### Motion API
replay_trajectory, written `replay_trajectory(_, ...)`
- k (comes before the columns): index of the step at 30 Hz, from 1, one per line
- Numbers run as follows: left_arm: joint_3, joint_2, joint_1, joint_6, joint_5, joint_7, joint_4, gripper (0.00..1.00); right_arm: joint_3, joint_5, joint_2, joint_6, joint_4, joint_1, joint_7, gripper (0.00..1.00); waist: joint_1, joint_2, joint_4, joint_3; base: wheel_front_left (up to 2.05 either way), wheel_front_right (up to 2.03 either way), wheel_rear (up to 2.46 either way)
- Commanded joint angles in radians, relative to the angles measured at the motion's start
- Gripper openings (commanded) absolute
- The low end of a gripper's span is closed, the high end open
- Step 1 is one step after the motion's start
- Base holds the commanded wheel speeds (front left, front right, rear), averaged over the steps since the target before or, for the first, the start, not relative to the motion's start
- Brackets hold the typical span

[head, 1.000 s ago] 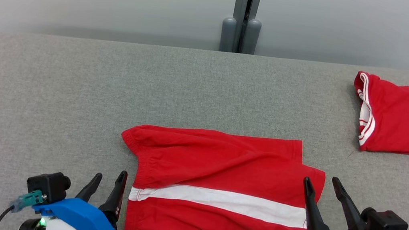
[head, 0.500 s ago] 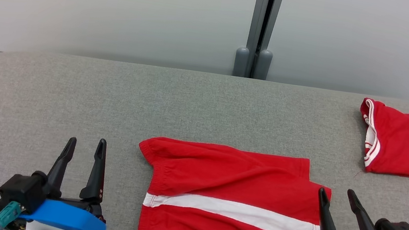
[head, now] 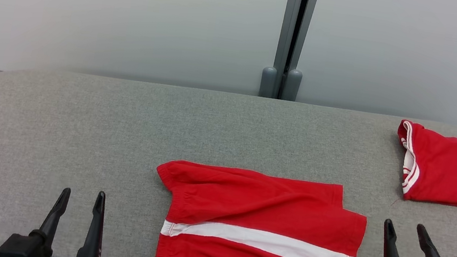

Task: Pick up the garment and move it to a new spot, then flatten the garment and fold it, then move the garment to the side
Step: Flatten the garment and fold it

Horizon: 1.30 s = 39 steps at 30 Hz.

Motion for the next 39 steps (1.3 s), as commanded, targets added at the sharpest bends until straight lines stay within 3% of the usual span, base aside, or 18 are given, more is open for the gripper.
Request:
replay_trajectory(1,0.012,-0.01,0.021,-0.011,0.01,-0.004,0.02,1.0,-0.02,-0.002,-0.002,0.0,-0.004,0.018,-0.006,1.0,0.0001,0.0001,-0.002,-0.008,0.0,0.0,0.0)
replay_trajectory(11,0.04,-0.039,0.042,-0.043,0.017,-0.004,0.063,1.0,-0.03,0.029,-0.002,0.0,0.014,0.041,-0.033,1.0,0.0001,0.0001,0.004,-0.029,0.0,0.0,0.0)
replay_trajectory(30,0.012,-0.031,0.014,-0.052,0.036,-0.004,0.094,1.0,-0.028,0.027,-0.002,0.0,0.025,0.03,-0.045,1.0,0.0001,0.0001,0.006,-0.022,0.0,0.0,0.0)
replay_trajectory(35,-0.009,-0.03,0.006,-0.052,0.033,-0.004,0.116,1.0,-0.022,0.027,-0.002,0.0,0.024,0.026,-0.043,1.0,0.0001,0.0001,-0.005,-0.016,0.0,0.0,0.0)
replay_trajectory(39,-0.081,-0.011,-0.027,-0.052,-0.006,0.016,0.17,1.0,-0.005,0.027,-0.002,0.0,0.023,0.018,-0.042,1.0,0.0001,0.0001,-0.022,-0.007,0.0,0.0,0.0)
